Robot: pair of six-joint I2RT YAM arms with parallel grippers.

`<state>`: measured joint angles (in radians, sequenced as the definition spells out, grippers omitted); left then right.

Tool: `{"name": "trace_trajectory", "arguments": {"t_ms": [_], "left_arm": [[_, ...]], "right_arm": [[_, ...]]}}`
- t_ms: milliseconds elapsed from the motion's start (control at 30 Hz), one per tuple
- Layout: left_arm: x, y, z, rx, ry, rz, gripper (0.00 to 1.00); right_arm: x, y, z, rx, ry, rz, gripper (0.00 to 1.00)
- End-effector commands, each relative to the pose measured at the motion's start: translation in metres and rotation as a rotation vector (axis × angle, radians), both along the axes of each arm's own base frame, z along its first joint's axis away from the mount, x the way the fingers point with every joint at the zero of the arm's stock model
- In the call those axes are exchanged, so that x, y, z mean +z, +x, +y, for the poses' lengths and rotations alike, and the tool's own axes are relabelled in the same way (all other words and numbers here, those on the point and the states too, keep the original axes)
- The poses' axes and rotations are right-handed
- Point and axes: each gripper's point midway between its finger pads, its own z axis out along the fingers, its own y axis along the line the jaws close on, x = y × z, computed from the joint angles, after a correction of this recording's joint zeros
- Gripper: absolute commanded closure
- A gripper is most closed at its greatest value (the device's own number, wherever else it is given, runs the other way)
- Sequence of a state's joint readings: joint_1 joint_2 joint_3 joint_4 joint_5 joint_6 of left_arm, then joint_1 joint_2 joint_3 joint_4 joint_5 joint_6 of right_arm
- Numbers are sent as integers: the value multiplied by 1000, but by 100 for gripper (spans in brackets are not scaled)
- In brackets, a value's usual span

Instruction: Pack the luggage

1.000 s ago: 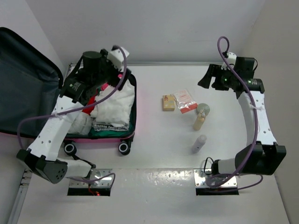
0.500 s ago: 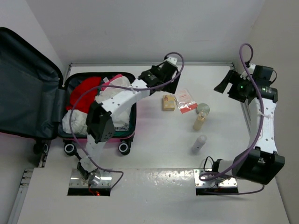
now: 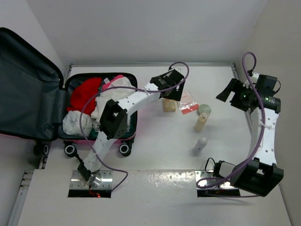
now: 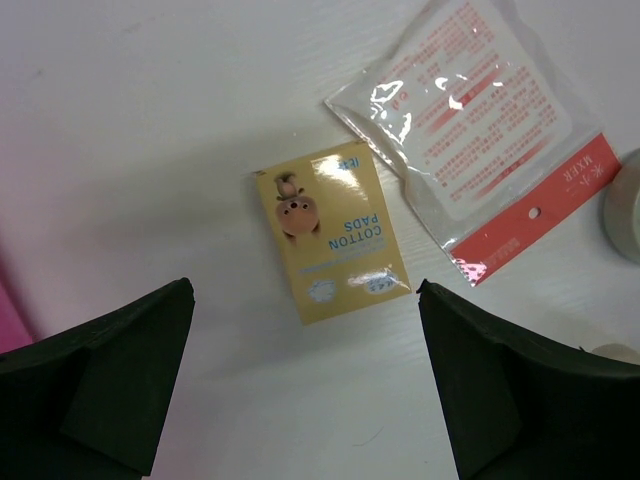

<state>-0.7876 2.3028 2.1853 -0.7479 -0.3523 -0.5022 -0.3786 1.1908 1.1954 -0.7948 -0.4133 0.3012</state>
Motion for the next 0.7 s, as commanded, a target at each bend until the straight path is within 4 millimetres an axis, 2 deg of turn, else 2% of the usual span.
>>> {"name": "trace_trajectory", "arguments": {"t_ms": [0,33,100,133,233,300,333,467,500,567,667], "left_arm": [[5,1,-21,-28,-93,23,1],[9,2,-23,-29,-100,16,1],[-4,3,-27,-35,-93,35,1],[-1,3,-29,-41,-104,33,1],[-16,6,-32,-41,-94,44,1],[-36,5,-32,-31,-76,72,1],[-36,6,-31,-19,-77,69,1],[-61,10,-25,16,-30,79,1],[-61,13,-21,25,-30,79,1],[-74,13,-23,27,-28,99,1],[-82,10,-25,13,-33,122,1]], "right_arm": [[7,-2,2,19,2,-38,13],[8,-2,3,21,4,-41,13],[7,-2,3,26,3,-43,13],[7,-3,4,28,4,-42,13],[6,-5,5,25,12,-39,13],[5,-6,5,24,16,-37,13],[5,-6,6,24,20,-34,13],[7,-4,6,31,14,-43,13],[7,-4,6,28,16,-39,13],[8,-4,5,25,15,-42,13],[7,-3,5,27,15,-40,13]]}}
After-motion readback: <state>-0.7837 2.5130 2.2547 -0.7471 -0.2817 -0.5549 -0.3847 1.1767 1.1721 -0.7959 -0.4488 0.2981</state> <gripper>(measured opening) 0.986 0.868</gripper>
